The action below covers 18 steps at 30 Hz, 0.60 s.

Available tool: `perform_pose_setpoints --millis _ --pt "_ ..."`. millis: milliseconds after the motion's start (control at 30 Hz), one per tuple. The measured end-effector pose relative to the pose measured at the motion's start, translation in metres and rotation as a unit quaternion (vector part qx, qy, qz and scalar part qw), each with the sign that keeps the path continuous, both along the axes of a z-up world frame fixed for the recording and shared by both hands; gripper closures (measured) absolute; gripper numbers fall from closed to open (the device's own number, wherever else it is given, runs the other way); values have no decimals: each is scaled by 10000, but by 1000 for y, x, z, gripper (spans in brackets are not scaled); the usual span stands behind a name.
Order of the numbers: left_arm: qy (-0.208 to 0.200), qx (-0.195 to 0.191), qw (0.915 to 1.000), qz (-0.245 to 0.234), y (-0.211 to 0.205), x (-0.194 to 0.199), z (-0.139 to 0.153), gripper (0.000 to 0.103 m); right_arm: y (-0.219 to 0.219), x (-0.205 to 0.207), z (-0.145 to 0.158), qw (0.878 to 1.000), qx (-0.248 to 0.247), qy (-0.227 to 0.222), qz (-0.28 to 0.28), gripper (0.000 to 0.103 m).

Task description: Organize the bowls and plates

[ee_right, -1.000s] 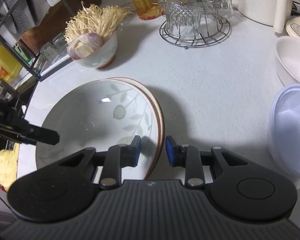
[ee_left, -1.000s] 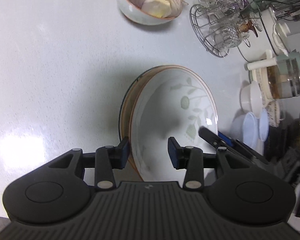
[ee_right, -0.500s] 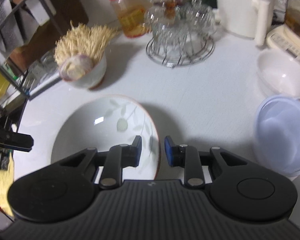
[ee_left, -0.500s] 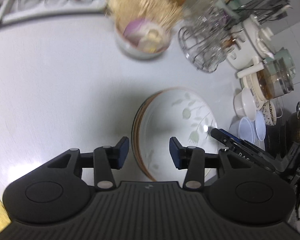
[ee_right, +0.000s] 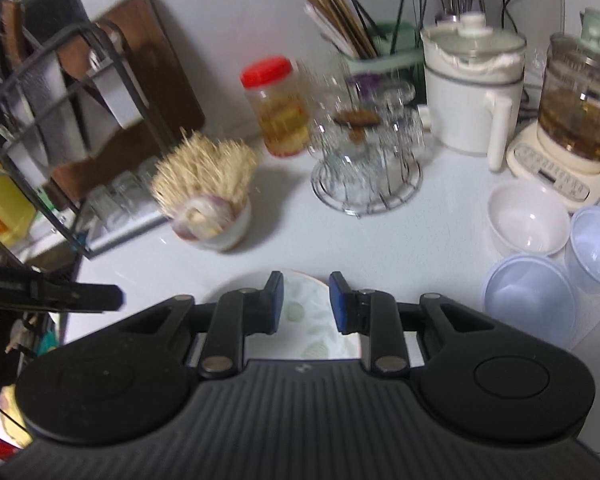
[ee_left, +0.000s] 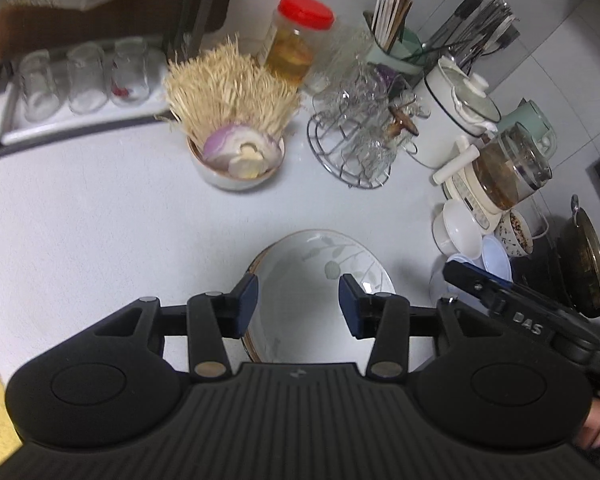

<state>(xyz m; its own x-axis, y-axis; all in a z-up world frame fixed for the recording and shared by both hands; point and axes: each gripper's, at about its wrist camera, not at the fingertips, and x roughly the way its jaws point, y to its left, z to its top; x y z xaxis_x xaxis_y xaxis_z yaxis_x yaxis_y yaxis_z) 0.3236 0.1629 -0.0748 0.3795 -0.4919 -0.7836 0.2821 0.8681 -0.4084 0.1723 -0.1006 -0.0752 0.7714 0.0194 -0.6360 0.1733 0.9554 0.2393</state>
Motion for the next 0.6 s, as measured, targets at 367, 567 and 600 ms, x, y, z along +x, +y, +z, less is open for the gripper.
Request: perform_pose_setpoints --millis 367,567,600 --pt "-385 -54 9991 -187 -21 -24 5 53 13 -34 29 9988 -62 -370 -327 75" --pt "-490 -90 9986 -190 -41 -35 4 53 5 -42 25 9986 -81 -386 -348 75" --pt "-501 -75 9986 -179 -45 -37 3 53 2 -44 23 9985 -68 -398 -383 75"
